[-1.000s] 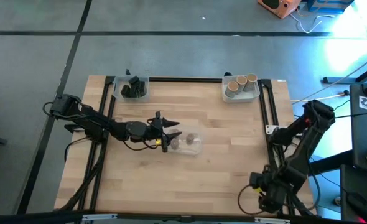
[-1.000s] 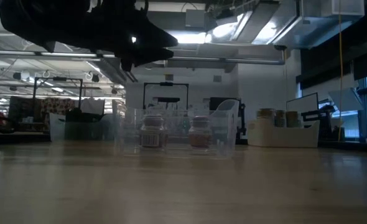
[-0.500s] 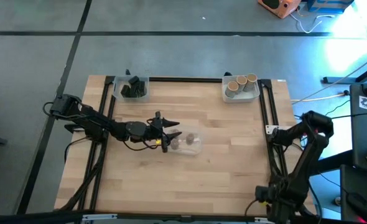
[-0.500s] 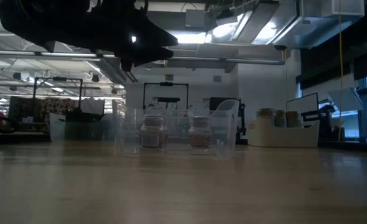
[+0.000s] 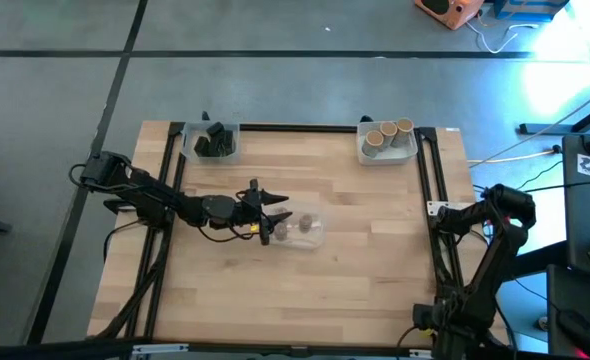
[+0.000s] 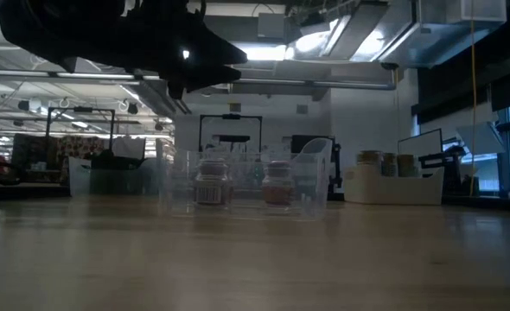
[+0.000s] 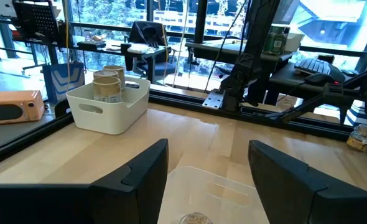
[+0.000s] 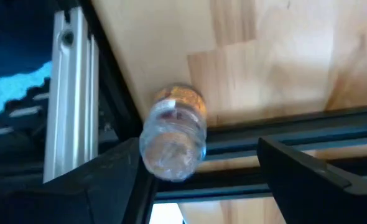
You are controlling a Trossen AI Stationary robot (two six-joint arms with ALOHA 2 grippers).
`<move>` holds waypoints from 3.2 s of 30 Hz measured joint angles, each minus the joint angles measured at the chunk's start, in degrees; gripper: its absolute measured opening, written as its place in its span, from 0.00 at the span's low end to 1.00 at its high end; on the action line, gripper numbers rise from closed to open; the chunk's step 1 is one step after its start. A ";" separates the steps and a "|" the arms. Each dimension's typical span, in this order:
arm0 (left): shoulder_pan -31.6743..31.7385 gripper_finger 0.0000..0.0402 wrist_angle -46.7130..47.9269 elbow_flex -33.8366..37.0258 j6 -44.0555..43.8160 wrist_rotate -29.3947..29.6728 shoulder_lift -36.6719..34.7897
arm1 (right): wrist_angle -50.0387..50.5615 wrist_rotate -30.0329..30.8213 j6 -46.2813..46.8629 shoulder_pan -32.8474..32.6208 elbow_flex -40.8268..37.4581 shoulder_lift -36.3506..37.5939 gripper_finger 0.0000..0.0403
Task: Sort spices by type
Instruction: Put the brown seasoning bottle into the bottom transparent bin
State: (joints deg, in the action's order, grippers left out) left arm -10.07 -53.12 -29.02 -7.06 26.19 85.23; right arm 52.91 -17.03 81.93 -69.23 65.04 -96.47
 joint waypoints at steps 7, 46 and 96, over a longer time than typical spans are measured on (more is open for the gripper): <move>0.00 0.51 -0.02 0.00 0.01 -0.01 0.00 | -1.74 0.94 -0.05 -1.69 0.00 -0.68 0.81; -0.02 0.51 -0.34 0.00 -0.28 -0.02 0.02 | 5.98 8.40 -14.81 9.63 2.85 -4.00 0.46; -7.23 0.51 38.40 0.07 -4.98 2.74 -10.90 | -10.97 21.39 -75.14 60.28 23.88 -10.15 0.46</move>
State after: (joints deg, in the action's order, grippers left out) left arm -17.30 -14.72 -28.95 -12.04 28.93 74.33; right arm 41.94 4.36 6.79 -8.95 88.92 -106.62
